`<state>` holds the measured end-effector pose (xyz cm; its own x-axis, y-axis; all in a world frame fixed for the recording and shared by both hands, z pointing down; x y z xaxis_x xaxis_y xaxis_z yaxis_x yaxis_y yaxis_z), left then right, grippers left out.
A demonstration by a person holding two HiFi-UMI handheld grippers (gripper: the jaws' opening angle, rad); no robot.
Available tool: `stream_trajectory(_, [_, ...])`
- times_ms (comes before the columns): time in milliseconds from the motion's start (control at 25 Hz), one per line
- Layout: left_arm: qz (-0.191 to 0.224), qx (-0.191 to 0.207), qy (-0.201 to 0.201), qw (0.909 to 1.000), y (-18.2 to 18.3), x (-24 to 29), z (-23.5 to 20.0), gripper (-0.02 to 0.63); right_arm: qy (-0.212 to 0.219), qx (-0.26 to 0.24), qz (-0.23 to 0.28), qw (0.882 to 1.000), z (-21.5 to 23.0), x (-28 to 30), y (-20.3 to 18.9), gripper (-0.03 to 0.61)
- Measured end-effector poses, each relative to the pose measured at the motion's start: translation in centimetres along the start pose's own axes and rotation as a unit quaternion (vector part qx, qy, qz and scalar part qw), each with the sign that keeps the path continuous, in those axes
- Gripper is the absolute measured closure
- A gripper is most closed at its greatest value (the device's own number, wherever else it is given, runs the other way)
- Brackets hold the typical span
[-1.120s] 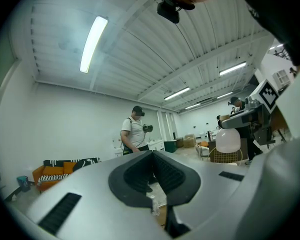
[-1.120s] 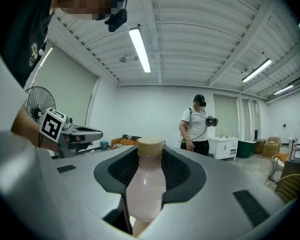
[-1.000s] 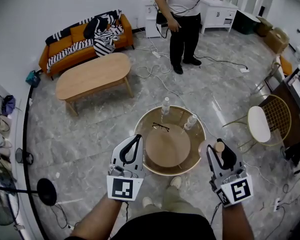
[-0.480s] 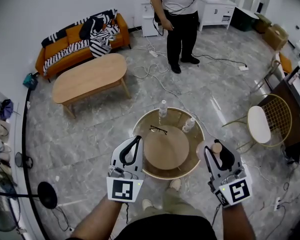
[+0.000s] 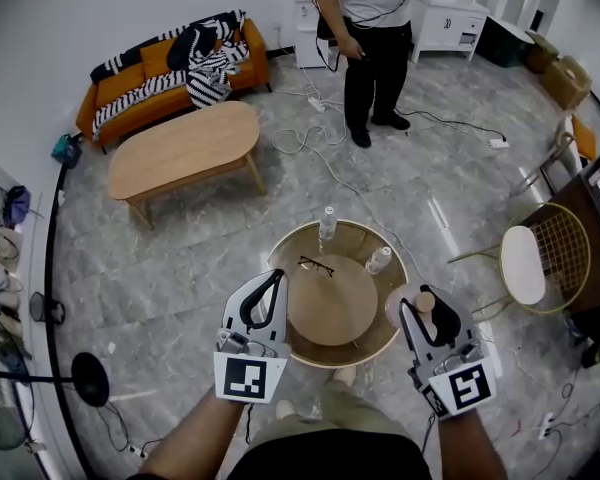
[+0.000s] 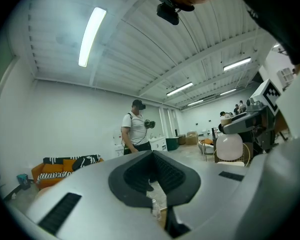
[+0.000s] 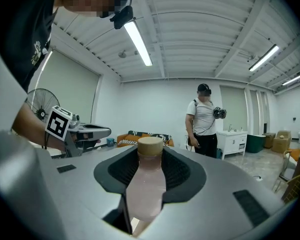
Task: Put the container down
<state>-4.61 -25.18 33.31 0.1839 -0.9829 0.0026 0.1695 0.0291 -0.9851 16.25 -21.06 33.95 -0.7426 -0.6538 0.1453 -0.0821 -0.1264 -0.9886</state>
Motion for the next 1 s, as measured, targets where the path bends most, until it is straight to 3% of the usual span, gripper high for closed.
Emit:
stream_trajectory(280, [-0.011,0.015,0.025,0.9995,-0.5,1.9,1.2,0.598,0.044,0.012,-0.009,0.999,2.0,1.3,-1.7,0.425])
stream_trajectory(520, [-0.022,0.007,0.038,0.9990,-1.6,2.7,2.4,0.598,0.052,0.017,-0.023,0.998,4.0,2.2,-3.0,0.425])
stream_trajectory(760, [-0.037,0.012,0.024,0.9990,-3.6,3.1,1.8,0.598,0.053,0.033,-0.029,0.998,3.8,3.8,-5.6,0.425])
stream_trajectory(1000, [-0.041,0.015,-0.019,0.9989,-5.1,4.5,0.8,0.598,0.017,0.045,-0.038,0.998,3.6,6.0,-7.0,0.425])
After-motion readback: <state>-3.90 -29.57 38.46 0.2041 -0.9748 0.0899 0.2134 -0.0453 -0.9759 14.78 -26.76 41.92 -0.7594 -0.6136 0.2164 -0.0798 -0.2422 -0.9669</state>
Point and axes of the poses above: the fingertips, and each gripper's own axes: x forward along the fingers, z to its right, y out of its top, the point moved 2 cm from there along -x, backward along the fingers, and after that the axes turned 15 degrees about y, right-handed, at the moved point
